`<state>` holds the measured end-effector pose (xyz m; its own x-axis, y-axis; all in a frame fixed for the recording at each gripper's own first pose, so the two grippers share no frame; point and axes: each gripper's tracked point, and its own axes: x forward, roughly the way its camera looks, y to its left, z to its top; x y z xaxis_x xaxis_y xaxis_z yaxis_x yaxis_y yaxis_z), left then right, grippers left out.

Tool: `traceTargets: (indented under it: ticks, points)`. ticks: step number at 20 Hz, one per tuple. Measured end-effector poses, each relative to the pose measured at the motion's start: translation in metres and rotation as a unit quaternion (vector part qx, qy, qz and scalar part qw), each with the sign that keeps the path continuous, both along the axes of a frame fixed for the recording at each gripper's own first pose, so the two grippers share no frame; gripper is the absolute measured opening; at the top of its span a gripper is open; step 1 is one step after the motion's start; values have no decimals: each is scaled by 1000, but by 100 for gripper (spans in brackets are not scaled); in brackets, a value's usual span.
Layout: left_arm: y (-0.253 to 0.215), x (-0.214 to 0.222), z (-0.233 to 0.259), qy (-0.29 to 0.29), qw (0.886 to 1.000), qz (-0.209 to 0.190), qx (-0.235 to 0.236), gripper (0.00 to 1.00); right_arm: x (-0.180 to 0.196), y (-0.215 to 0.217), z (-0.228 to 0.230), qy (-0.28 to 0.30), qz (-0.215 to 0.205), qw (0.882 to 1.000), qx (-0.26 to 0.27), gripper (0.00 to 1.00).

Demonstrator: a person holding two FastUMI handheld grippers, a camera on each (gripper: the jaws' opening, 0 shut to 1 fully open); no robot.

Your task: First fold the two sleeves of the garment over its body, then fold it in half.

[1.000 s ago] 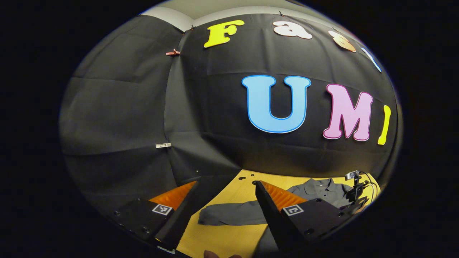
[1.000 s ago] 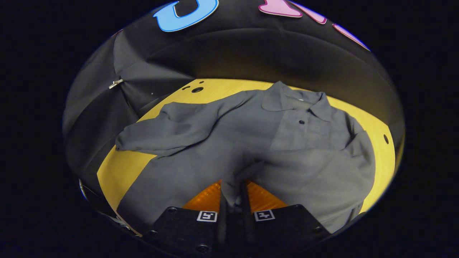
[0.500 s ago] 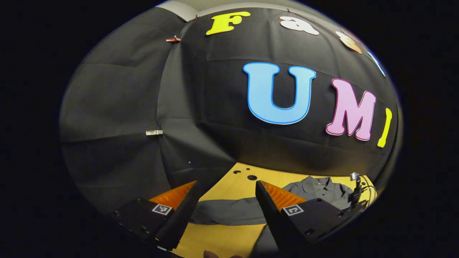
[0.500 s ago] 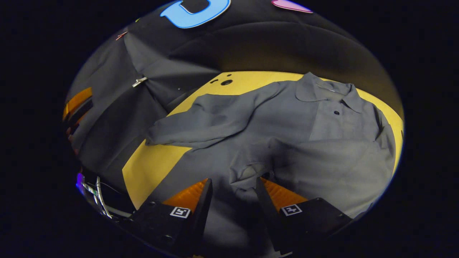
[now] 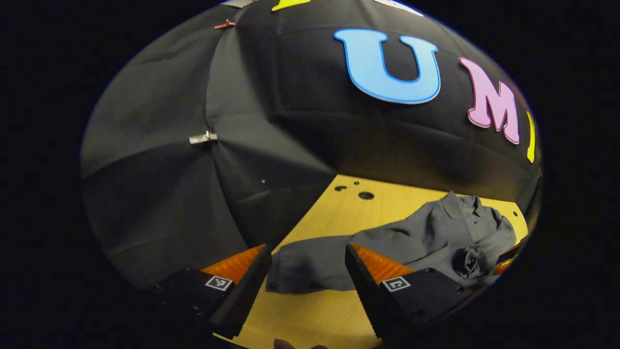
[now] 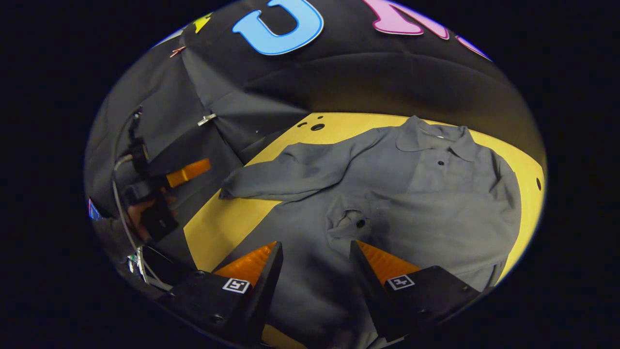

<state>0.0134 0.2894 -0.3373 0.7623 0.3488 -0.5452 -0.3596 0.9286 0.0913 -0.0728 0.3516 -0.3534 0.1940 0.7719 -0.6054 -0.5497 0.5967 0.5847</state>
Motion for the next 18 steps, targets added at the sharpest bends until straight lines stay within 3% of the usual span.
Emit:
traceTargets:
  ticks: [3,10,18]
  points:
    - [13,11,-37,35,999,-3,5,96,5,-25,4,1,-30,1000,-8,87]
    - [48,13,-76,75,996,42,29,93,11,-71,18,4,-90,996,-10,90]
    - [59,5,-106,108,992,66,10,95,5,-122,26,17,-158,987,-15,89]
